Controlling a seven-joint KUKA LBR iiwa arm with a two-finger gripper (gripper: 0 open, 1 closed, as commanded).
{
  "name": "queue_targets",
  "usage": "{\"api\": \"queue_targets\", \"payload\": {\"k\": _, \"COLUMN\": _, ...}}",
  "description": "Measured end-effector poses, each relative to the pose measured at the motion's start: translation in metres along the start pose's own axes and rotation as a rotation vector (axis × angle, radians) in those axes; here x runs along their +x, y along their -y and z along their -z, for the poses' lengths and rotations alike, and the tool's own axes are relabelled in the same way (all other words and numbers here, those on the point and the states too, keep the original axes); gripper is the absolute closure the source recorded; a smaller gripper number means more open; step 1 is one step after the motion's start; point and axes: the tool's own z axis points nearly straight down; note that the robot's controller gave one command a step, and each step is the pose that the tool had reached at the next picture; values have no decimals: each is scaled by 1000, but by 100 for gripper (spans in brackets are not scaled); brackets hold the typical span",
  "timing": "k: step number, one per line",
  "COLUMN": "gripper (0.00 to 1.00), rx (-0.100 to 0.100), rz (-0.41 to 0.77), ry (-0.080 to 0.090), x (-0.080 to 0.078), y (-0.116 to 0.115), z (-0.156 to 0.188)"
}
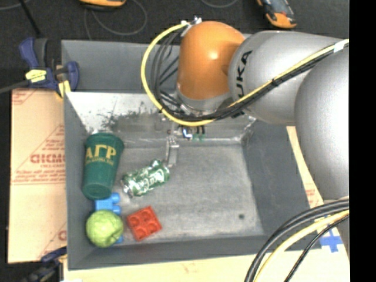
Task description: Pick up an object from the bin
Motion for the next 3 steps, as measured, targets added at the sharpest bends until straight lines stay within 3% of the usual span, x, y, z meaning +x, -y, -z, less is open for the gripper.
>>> {"api": "queue_targets", "payload": {"k": 1, "gripper": 0, "rx": -1, "rz": -1, "ry": 8, "x": -1, "y": 0, "z": 5}}
{"api": "queue_targets", "payload": {"k": 2, "gripper": 0, "rx": 2, "rz": 77, "ry": 16, "x": 14, "y": 8, "z": -16}}
{"api": "queue_targets", "payload": {"k": 3, "gripper": 0, "rx": 4, "rz": 244, "ry": 11, "x": 36, "y": 23, "z": -79}}
